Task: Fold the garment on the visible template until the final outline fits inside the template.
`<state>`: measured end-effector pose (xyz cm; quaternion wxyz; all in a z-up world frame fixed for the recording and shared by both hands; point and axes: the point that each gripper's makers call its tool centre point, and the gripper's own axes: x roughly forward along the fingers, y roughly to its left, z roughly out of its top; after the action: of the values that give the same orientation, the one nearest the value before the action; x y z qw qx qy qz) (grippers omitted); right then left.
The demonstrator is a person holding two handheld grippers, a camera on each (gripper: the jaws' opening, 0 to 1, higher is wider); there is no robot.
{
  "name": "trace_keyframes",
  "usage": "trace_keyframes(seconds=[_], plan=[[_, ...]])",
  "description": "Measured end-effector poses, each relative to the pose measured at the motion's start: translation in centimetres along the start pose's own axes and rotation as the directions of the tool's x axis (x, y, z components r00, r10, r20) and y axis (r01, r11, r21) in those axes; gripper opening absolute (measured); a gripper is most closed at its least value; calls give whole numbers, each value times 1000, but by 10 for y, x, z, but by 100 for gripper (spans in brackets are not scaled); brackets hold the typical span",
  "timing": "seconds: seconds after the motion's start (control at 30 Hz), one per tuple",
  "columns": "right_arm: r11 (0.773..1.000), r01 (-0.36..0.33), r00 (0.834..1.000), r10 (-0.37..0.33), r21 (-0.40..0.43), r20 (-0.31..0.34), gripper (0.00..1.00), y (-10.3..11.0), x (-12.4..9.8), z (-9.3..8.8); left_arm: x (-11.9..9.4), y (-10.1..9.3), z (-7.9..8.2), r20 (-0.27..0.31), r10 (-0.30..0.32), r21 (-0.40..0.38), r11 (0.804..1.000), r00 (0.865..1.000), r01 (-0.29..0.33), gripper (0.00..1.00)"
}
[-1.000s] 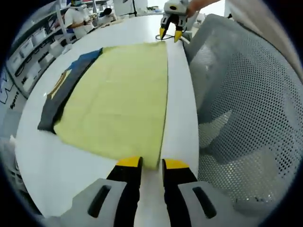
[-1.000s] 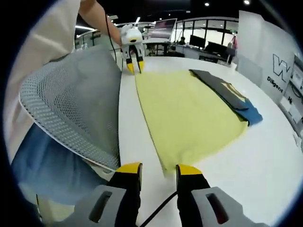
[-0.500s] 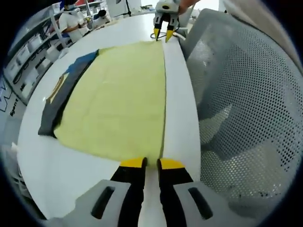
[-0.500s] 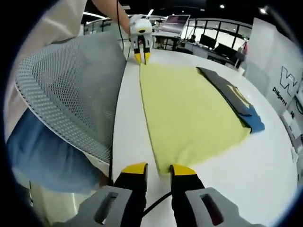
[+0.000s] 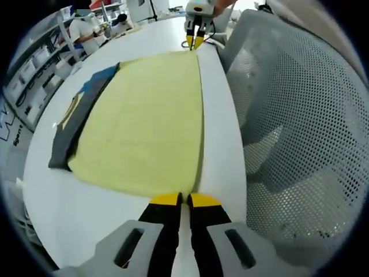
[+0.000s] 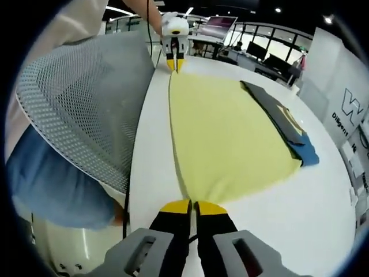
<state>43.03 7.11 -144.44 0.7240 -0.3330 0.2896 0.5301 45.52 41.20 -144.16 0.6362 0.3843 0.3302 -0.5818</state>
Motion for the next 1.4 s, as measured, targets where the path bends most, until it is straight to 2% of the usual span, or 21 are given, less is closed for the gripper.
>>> trace_keyframes(seconds=[0.23, 0.5, 0.73, 0.97, 1.03, 1.1, 1.27, 1.4], plan=[[1000, -3, 1000, 3, 1, 1, 0, -4, -6, 1, -7, 3, 3, 16, -11, -24, 1000, 1000, 11, 4], [999, 4, 1000, -5, 53, 17, 0, -13, -14, 4, -12, 7, 5, 39, -21, -73, 997, 999, 24, 4], [997, 0, 1000, 0, 83, 8, 0, -1, -7, 2, -8, 1, 2, 37, -14, -99, 995, 999, 18, 4], [994, 32, 999, -32, 107, 2, 0, -1, -3, 0, -1, -3, -4, 16, 13, -82, 997, 1000, -11, 7], [993, 43, 999, -43, 112, 2, 3, -3, -3, 0, -1, -4, -5, 10, 21, -70, 997, 1000, -20, 10], [991, 53, 999, -53, 123, -7, 7, -5, -3, -2, 0, -4, -7, 7, 33, -82, 996, 999, -32, 14], [989, 61, 998, -60, 133, -11, 9, -5, -2, -3, -2, 2, -8, 9, 75, -124, 990, 997, -74, 21], [987, 71, 998, -70, 147, -11, 8, -4, 0, -4, -1, -1, -7, 5, 82, -119, 990, 997, -81, 18]])
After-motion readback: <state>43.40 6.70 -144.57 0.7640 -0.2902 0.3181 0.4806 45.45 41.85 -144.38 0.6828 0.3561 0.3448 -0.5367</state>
